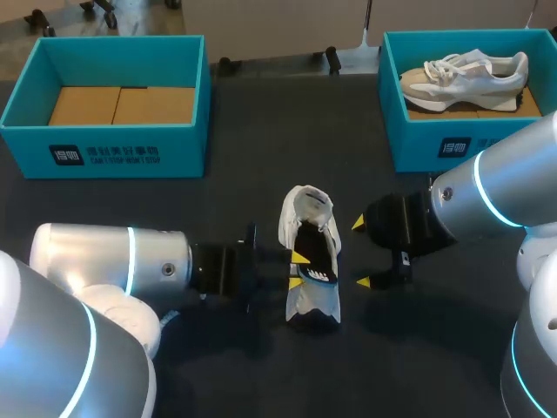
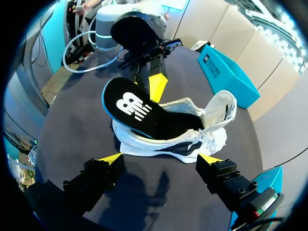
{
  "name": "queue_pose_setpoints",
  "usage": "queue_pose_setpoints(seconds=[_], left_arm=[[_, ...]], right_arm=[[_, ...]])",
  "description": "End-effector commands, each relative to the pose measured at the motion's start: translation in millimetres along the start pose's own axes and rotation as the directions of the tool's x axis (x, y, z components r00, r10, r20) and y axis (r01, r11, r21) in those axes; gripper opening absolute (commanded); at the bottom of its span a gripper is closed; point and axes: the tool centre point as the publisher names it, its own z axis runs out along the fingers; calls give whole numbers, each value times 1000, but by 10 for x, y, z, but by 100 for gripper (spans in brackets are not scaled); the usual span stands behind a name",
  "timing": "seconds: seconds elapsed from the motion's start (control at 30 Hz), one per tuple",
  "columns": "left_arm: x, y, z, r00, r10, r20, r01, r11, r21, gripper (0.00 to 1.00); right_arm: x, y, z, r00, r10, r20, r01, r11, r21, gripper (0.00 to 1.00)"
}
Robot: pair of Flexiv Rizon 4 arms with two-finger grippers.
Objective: Take the shoe out of the shoebox, open the shoe tongue, remove and reinsert the insole, then place the shoe into the shoebox
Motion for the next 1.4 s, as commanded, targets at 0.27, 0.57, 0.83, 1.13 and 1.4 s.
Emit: queue_pose_setpoints(seconds=[0.27,0.57,0.83,1.13,1.4], left_arm=[[61,94,183,999,46,-28,-47,998,-31,0],[-94,264,190,996,89,-5,-89,994,-64,0],[-105,263,166,996,91,-7,-92,993,-70,0],[39,52,142,998,54,-25,-54,998,-10,29],[118,-2,172,997,52,-52,-51,999,11,18]], right_arm=[[10,-5,3,1000,-1,1,1,1000,-3,100],[10,-5,3,1000,-1,1,1,1000,-3,100],[10,-5,3,1000,-1,1,1,1000,-3,100],[10,-5,3,1000,-1,1,1,1000,-3,100],[10,-5,3,1000,-1,1,1,1000,-3,100]])
